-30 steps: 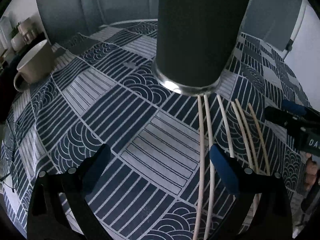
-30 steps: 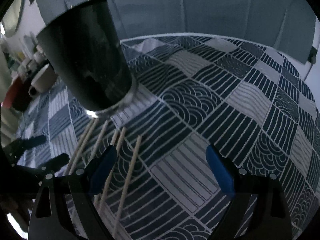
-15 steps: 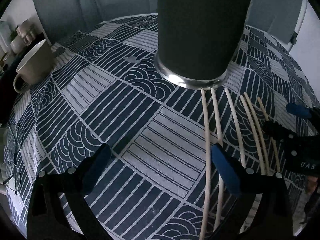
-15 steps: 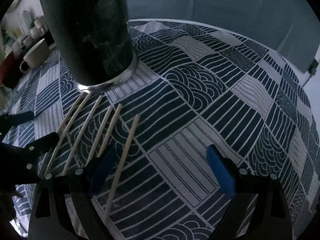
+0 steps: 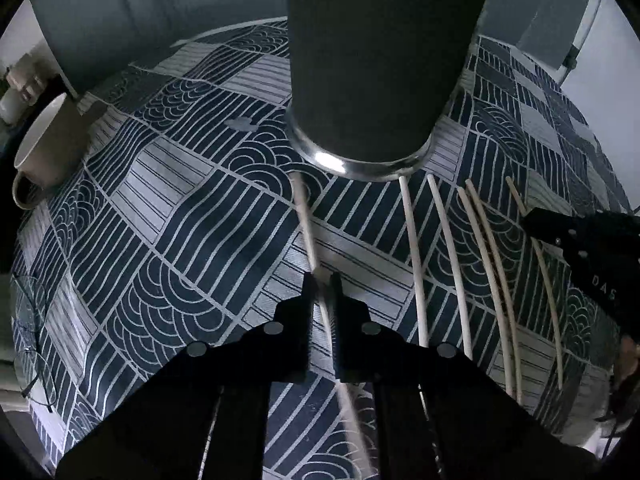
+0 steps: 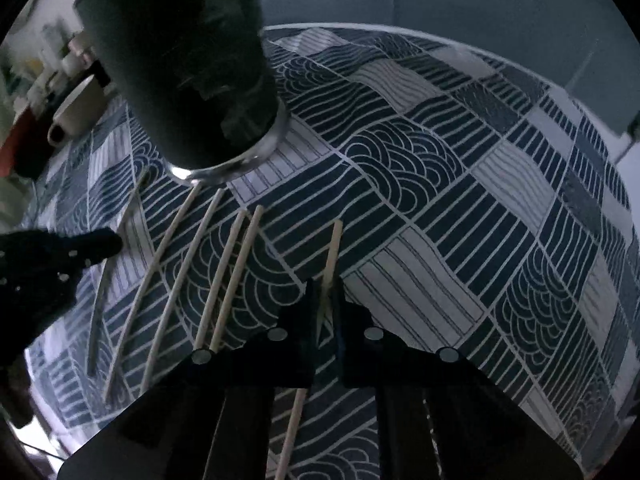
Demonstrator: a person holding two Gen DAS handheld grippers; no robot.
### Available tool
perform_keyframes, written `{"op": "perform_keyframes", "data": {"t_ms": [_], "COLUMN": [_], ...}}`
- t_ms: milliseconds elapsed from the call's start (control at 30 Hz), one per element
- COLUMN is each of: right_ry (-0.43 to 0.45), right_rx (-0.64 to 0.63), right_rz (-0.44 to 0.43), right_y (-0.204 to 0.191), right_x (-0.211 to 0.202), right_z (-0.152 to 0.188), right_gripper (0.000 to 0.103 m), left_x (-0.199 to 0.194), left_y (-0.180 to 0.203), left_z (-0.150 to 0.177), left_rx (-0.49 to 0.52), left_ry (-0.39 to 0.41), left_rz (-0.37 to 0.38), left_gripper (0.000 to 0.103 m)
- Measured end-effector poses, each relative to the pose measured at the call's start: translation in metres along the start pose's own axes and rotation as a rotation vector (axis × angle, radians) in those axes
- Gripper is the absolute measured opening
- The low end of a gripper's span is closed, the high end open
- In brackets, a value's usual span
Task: Organize utensils
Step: 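Lower both tools back to the row of sticks on the cloth, then close both tools on one wooden stick each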
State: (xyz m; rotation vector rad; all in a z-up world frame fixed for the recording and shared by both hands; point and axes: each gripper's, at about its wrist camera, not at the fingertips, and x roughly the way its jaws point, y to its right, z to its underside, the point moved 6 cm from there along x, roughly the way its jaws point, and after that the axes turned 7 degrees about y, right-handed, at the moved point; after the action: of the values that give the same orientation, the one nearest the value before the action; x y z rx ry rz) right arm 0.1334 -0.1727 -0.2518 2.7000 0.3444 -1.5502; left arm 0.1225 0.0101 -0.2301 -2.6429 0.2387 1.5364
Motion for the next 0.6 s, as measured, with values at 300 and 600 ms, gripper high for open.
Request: {"op": "perform_keyframes", "data": {"t_ms": [300, 600], "right_ry": [-0.024, -0.025], "right_rx": [0.112, 0.136], "right_rz": [-0.027, -0.095], "right_y": [0.031, 0.032], "right_x": [-0.006, -0.012], "right_z": [-0.001, 0.001], "right_gripper": [0.000, 0.005], "left_x": [-0.001, -0.009], "left_y": [-0.019, -0.031], "left_z": [0.005, 0.000], "left_rx": [-0.120, -0.158], "left_ry": [-0.062, -0.060], "left_rz": [0.058, 0.062], "left_gripper": [0.004, 0.004]}}
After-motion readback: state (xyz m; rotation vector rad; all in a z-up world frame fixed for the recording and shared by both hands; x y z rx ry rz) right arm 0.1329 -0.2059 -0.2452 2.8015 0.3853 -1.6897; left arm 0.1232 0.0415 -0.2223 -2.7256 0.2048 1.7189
